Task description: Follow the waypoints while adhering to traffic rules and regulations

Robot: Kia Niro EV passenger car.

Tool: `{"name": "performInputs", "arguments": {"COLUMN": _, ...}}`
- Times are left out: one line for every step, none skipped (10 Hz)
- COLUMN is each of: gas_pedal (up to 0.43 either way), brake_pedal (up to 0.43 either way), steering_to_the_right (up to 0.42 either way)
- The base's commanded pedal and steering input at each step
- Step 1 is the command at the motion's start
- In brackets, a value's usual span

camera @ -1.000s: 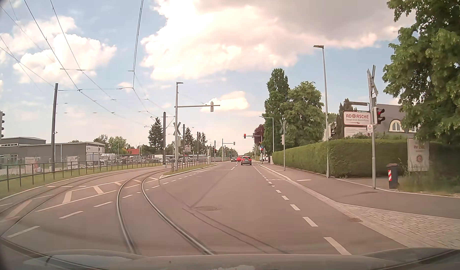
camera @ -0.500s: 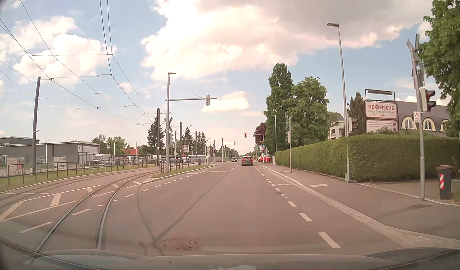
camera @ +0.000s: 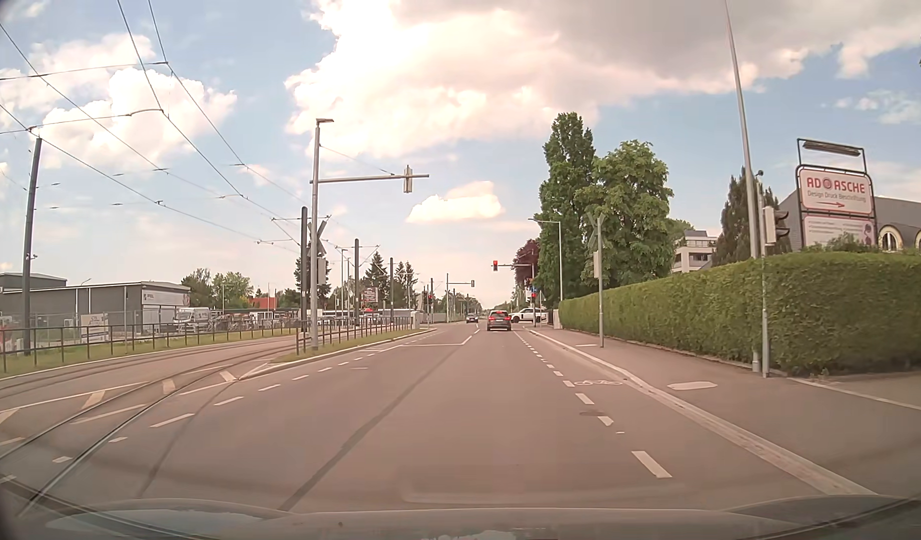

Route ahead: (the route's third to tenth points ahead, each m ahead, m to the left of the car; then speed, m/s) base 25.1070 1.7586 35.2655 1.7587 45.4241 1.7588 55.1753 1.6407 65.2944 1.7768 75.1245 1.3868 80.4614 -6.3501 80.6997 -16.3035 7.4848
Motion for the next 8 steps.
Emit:
{"name": "performInputs", "arguments": {"gas_pedal": 0.13, "brake_pedal": 0.018, "steering_to_the_right": -0.007}}
{"name": "performInputs", "arguments": {"gas_pedal": 0.11, "brake_pedal": 0.018, "steering_to_the_right": -0.006}}
{"name": "performInputs", "arguments": {"gas_pedal": 0.079, "brake_pedal": 0.018, "steering_to_the_right": -0.003}}
{"name": "performInputs", "arguments": {"gas_pedal": 0.079, "brake_pedal": 0.018, "steering_to_the_right": -0.002}}
{"name": "performInputs", "arguments": {"gas_pedal": 0.067, "brake_pedal": 0.018, "steering_to_the_right": -0.001}}
{"name": "performInputs", "arguments": {"gas_pedal": 0.039, "brake_pedal": 0.018, "steering_to_the_right": 0.001}}
{"name": "performInputs", "arguments": {"gas_pedal": 0.039, "brake_pedal": 0.018, "steering_to_the_right": 0.002}}
{"name": "performInputs", "arguments": {"gas_pedal": 0.028, "brake_pedal": 0.018, "steering_to_the_right": 0.002}}
